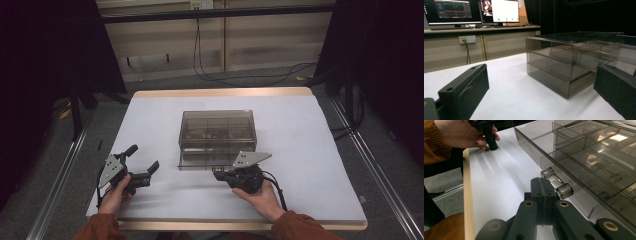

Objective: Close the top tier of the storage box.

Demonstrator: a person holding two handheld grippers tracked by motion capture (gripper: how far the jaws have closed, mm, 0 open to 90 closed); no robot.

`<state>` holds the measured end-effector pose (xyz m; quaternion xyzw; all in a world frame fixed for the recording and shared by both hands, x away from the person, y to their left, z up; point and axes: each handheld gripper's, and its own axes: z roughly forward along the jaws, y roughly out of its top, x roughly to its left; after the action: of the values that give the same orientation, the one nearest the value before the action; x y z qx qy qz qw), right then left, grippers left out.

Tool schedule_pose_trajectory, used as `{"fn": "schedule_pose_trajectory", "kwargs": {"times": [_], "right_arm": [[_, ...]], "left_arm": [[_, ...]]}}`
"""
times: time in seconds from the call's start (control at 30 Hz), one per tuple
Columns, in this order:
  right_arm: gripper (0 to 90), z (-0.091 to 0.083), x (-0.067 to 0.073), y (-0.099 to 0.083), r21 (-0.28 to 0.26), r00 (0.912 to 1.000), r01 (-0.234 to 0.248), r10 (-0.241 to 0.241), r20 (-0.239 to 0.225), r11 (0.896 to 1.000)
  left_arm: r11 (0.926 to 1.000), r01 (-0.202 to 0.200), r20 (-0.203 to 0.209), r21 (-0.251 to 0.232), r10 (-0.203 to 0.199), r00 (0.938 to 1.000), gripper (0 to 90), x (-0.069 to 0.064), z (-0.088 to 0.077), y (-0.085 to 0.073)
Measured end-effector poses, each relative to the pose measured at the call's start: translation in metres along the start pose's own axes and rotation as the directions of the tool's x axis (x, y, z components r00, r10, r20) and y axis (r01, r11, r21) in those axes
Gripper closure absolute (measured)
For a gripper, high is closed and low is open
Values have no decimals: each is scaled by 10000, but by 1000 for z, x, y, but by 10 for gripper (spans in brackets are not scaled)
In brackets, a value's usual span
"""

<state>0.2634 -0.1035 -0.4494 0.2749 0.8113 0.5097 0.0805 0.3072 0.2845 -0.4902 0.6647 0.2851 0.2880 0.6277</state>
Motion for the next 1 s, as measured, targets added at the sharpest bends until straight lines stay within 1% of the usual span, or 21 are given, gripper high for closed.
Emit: {"fn": "schedule_pose_trajectory", "kwargs": {"times": [0.03, 0.07, 0.33, 0.37, 0.4, 0.43, 0.47, 0.5, 0.53, 0.57, 0.6, 0.63, 0.73, 0.83, 1.0], "right_arm": [[900, 0, 0, 0, -4, 10000, -15, 15, -4, 10000], [900, 0, 0, 0, 4, 10000, 4, -4, -1, 10000], [900, 0, -1, 0, -74, 10000, -34, 34, 34, 10000], [900, 0, -1, 0, -74, 10000, -45, 46, 45, 10000], [900, 0, -1, 0, -69, 10000, -54, 55, 56, 10000], [900, -1, -2, 0, -77, 10000, -35, 36, 82, 10000], [900, -1, -2, 0, -71, 10000, -43, 44, 74, 10000], [900, -1, -2, 0, -60, 10000, -76, 76, 63, 10000], [900, -1, -3, 0, -84, 9999, -87, 88, 93, 9999], [900, -1, -3, 0, -89, 9999, -107, 108, 96, 9999], [900, -1, -3, 0, -88, 9999, -108, 109, 89, 9999], [900, -1, -3, 0, -101, 9999, -97, 98, 116, 9999], [900, -2, -3, 0, -123, 9998, -85, 87, 183, 9999], [900, -2, -4, 0, -137, 9997, -147, 149, 170, 9998], [900, -2, -6, 1, -141, 9993, -314, 316, 205, 9994]], "left_arm": [[10000, 26, -14, -22, -26, 10000, 0, 0, 0, 0], [9999, 142, -22, -86, -142, 9999, 0, -1, 1, 0], [9999, 135, -19, -96, -135, 9999, 0, -1, 1, 0], [10000, -12, 6, 22, 12, 10000, 0, 0, 0, 0], [10000, -23, -5, 12, 23, 10000, 0, 0, 0, 0], [9999, 121, -25, -86, -121, 9999, 0, -1, 1, 0], [9999, 132, -17, -80, -132, 9999, 0, -1, 1, 0], [9999, 115, -15, -70, -115, 9999, 0, -1, 0, 0], [10000, 17, -1, -2, -17, 10000, 0, 0, 0, 0], [9999, 136, -20, -84, -136, 9999, 0, -1, 1, 0], [9999, 120, -17, -75, -120, 9999, 0, -1, 1, 0], [10000, 20, 0, -3, -20, 10000, 0, 0, 0, 0], [9999, 139, -21, -86, -139, 9999, 0, -1, 1, 0], [10000, 56, 11, -70, -56, 10000, 0, 0, 1, 0], [10000, 66, 26, -71, -66, 10000, 0, 0, 1, 0]]}}
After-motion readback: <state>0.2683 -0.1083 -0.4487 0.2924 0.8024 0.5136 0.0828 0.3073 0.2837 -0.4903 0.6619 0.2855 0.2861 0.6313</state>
